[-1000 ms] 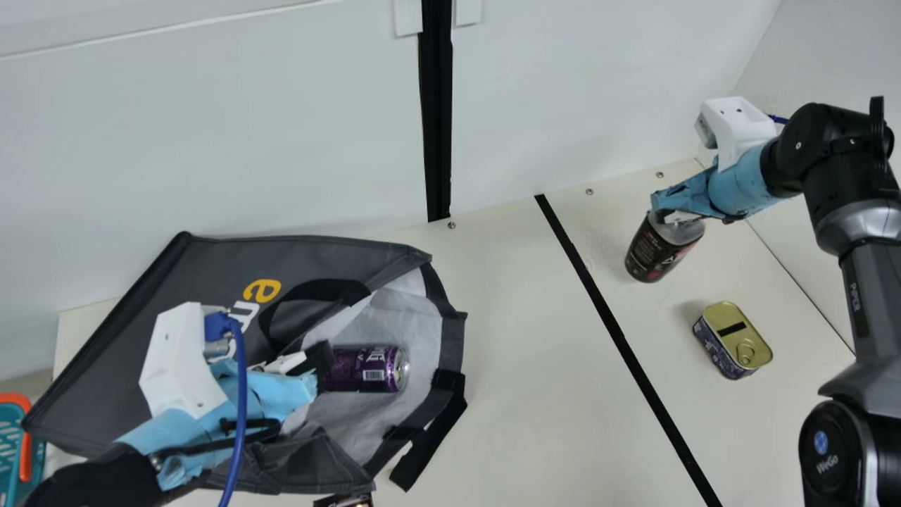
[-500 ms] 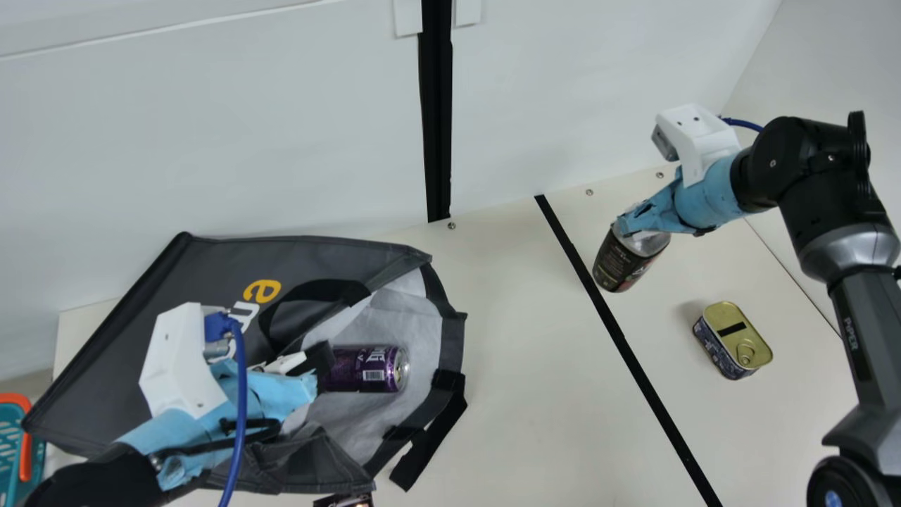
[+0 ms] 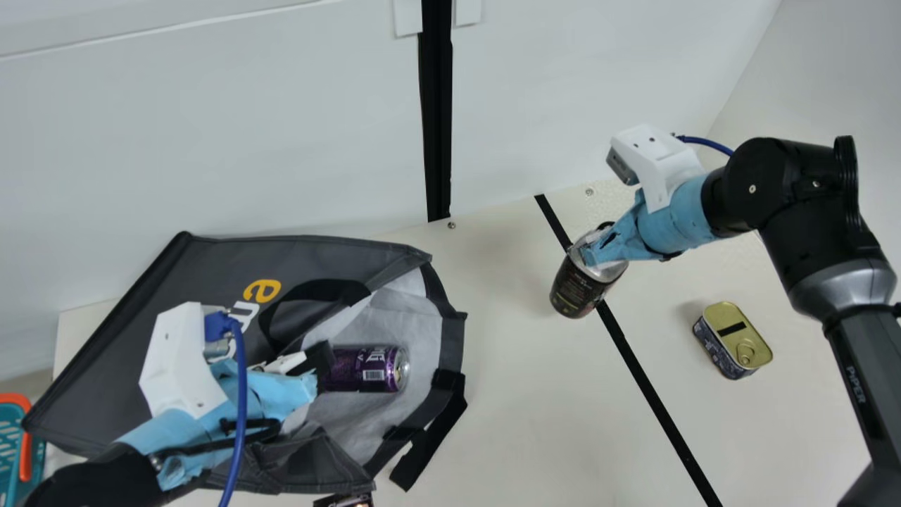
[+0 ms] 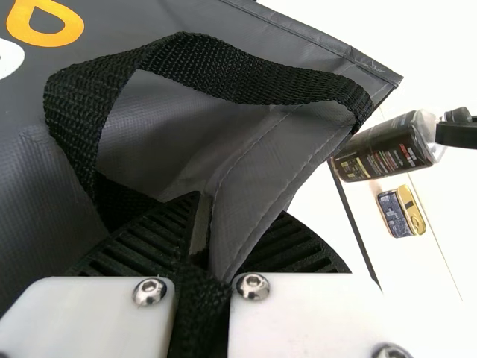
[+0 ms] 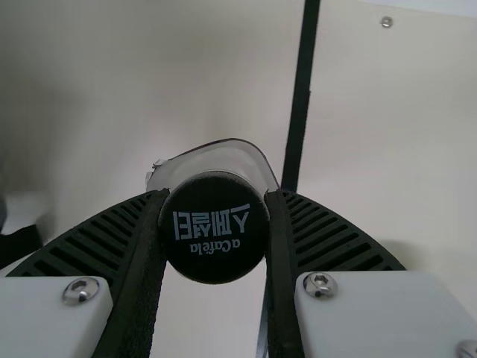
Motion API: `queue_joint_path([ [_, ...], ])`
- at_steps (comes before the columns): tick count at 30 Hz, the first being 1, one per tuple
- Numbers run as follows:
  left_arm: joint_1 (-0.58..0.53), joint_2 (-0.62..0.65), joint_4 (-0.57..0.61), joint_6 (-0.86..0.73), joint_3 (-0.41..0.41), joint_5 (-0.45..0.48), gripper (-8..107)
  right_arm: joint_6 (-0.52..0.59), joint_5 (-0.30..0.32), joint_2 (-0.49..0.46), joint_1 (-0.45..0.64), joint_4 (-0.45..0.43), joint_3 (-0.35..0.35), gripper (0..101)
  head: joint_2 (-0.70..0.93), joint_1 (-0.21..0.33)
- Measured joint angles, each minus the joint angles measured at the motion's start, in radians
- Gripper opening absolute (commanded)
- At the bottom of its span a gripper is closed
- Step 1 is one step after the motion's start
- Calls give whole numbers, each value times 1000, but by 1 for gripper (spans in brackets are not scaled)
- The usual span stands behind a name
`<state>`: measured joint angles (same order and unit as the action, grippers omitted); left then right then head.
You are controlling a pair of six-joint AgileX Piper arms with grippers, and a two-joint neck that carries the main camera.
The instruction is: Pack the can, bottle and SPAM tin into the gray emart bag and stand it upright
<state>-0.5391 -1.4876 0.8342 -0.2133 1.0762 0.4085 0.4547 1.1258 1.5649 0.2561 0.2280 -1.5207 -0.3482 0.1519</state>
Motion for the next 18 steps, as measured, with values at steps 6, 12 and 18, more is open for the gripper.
queue_joint_path([
  [6, 0, 0, 0, 0, 0, 0, -8, 14, 37, -46, -44, 38, 33, 0, 0, 0],
  [12, 0, 0, 0, 0, 0, 0, -8, 48, 70, -86, -87, 60, 62, 0, 0, 0],
  [18, 0, 0, 0, 0, 0, 0, -8, 95, 95, -128, -129, 79, 99, 0, 0, 0],
])
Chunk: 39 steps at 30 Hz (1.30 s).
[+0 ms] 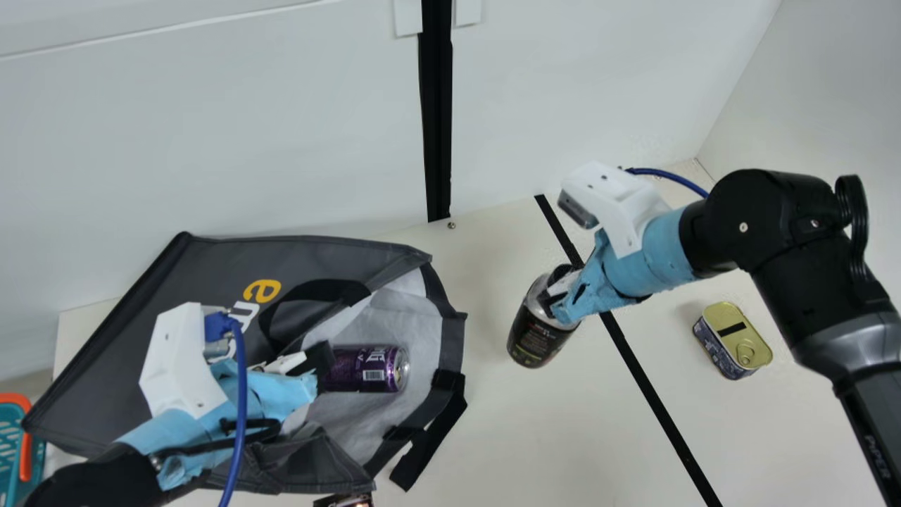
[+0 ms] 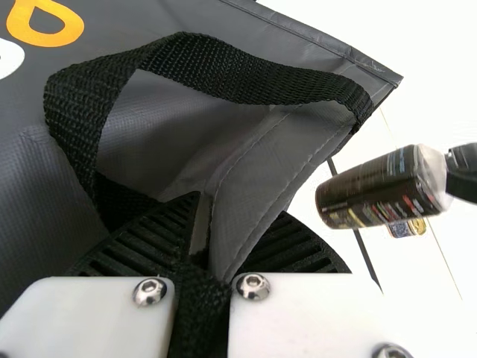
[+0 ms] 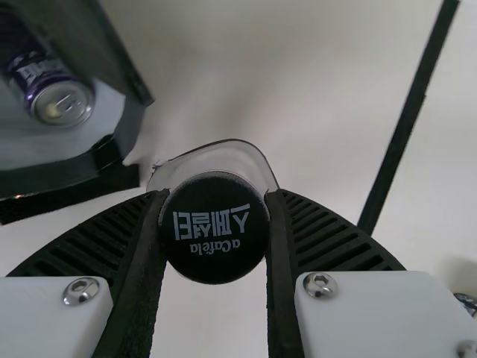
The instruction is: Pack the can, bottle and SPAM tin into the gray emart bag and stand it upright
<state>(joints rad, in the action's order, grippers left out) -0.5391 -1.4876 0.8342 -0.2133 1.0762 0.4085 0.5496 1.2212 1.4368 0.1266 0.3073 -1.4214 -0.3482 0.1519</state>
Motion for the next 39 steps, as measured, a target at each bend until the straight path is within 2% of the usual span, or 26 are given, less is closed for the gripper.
queue_joint_path([
  [12, 0, 0, 0, 0, 0, 0, -8, 103, -3, -67, -79, 14, 118, 0, 0, 0],
  [21, 0, 0, 0, 0, 0, 0, -8, 163, -4, -89, -115, 28, 164, 0, 2, 0],
  [30, 0, 0, 0, 0, 0, 0, -8, 200, -3, -105, -133, 56, 176, 0, 0, 0],
  [39, 0, 0, 0, 0, 0, 0, -8, 215, 0, -117, -128, 113, 137, 0, 0, 0],
])
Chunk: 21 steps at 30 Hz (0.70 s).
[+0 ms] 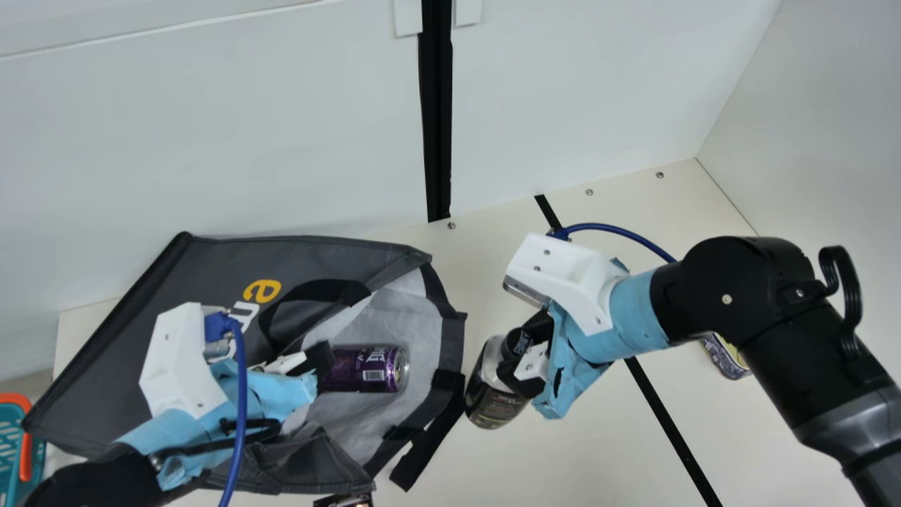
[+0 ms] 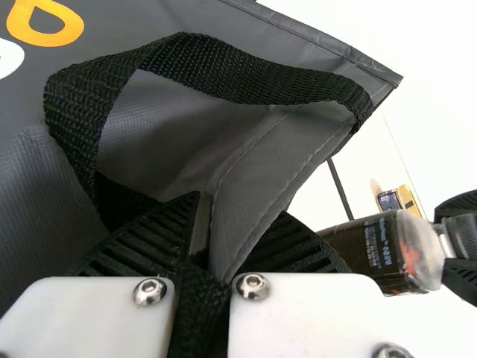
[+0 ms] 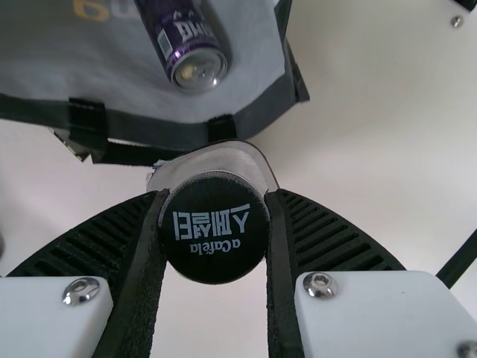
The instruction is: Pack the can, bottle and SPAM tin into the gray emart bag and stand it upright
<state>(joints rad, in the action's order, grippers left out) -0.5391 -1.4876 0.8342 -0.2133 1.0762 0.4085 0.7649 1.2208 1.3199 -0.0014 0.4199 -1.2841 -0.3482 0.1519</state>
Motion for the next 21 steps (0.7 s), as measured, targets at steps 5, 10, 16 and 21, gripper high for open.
queue_joint_path([
  [5, 0, 0, 0, 0, 0, 0, -8, 8, 0, -7, 12, 55, -36, 0, 2, 0],
  [10, 0, 0, 0, 0, 0, 0, -8, 21, 0, -11, 24, 117, -67, 0, 2, 0],
  [16, 0, 0, 0, 0, 0, 0, -8, 38, 1, -19, 45, 191, -94, 0, 2, 0],
  [21, 0, 0, 0, 0, 0, 0, -8, 53, 0, -20, 68, 245, -106, 0, 2, 0],
])
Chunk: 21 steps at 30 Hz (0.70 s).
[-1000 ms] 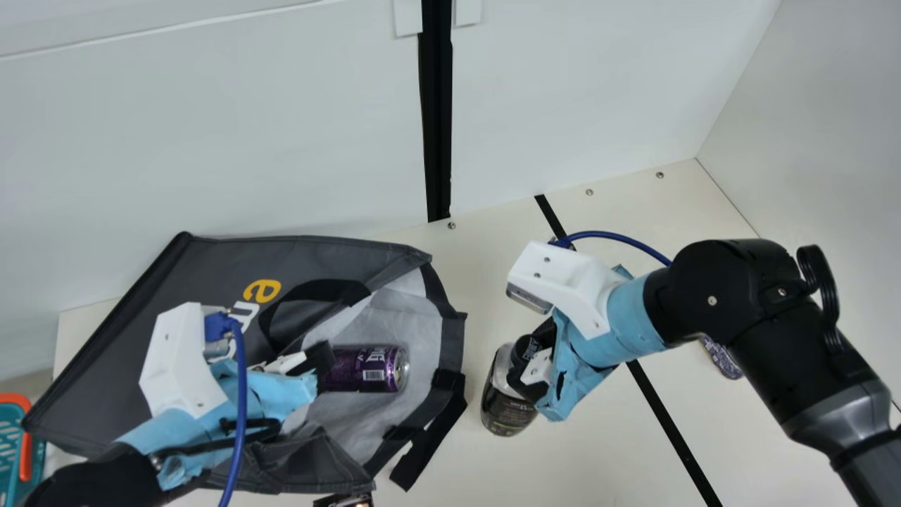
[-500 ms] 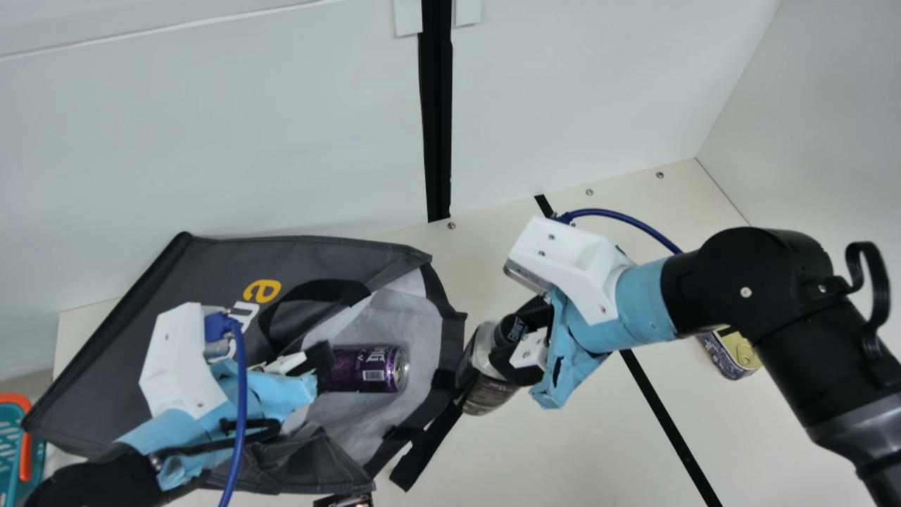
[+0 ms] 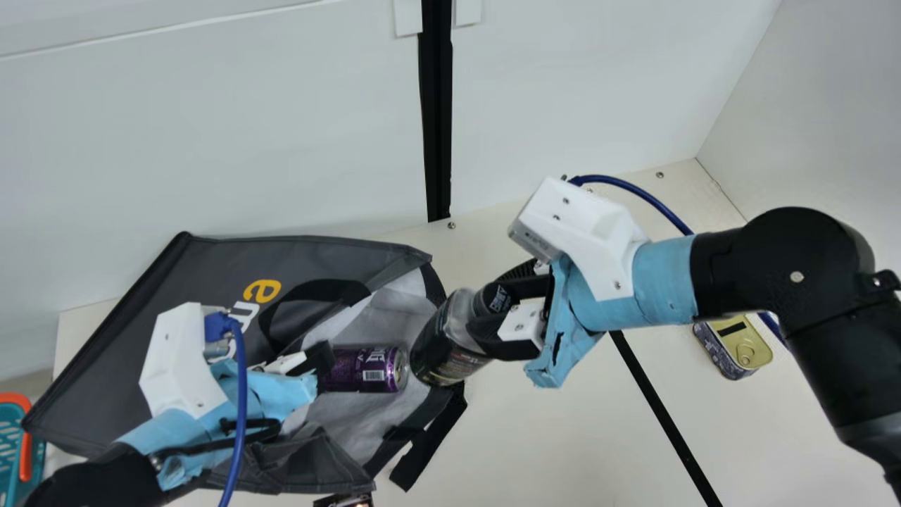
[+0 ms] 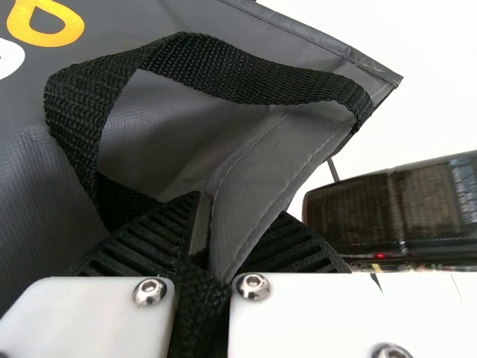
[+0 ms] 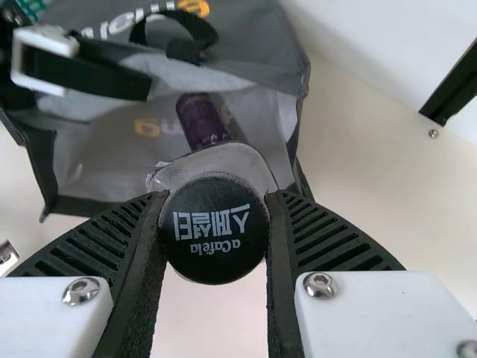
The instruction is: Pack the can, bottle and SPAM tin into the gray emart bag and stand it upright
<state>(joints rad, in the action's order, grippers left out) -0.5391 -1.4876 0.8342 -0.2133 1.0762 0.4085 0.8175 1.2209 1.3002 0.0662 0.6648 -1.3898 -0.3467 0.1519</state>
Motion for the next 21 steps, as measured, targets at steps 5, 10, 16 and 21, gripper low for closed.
queue_joint_path([
  [5, 0, 0, 0, 0, 0, 0, -8, 22, 0, -2, 18, 42, -3, 0, -2, 0],
  [10, 0, 0, 0, 0, 0, 0, -8, 39, -41, -7, -3, 74, 30, 0, -2, 0],
  [16, 0, 0, 0, 0, 0, 0, -8, 56, -120, -7, -47, 92, 83, 0, 0, 0],
  [21, 0, 0, 0, 0, 0, 0, -8, 73, -190, 3, -87, 115, 120, 0, 0, 0],
])
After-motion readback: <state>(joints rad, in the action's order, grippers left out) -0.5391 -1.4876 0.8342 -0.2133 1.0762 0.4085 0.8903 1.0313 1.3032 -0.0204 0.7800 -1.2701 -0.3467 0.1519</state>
